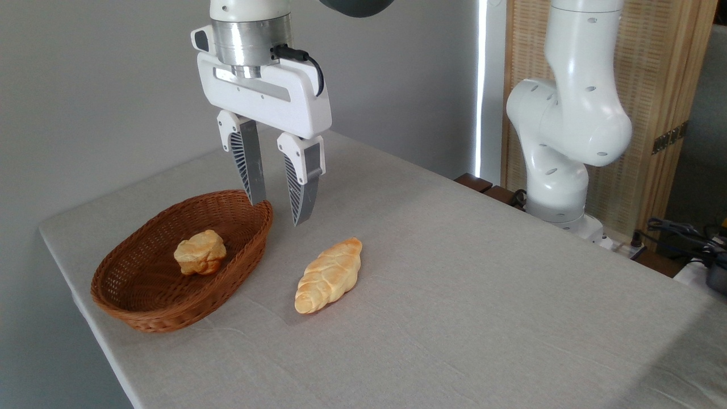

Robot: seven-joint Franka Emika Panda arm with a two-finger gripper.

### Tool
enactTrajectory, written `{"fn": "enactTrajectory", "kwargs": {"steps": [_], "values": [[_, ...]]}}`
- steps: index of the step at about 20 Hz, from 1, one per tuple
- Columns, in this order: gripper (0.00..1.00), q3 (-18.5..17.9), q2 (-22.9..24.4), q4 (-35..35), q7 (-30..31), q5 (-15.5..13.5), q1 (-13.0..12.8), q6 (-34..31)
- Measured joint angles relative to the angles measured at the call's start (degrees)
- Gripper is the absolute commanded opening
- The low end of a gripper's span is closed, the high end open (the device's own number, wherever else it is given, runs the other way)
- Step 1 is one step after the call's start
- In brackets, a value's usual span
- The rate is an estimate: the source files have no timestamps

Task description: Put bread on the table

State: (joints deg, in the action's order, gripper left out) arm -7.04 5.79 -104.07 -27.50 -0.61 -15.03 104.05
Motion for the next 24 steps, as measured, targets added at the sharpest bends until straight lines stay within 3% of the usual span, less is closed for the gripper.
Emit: {"fn": "enactTrajectory", "kwargs": {"steps": [14,24], "values": [[1.00,-0.3,-0.3,0.3,-0.9,-1.2,0.2,0.0],[1.00,0.9,-2.8,0.4,1.0,-11.7,-0.3,3.6]]}}
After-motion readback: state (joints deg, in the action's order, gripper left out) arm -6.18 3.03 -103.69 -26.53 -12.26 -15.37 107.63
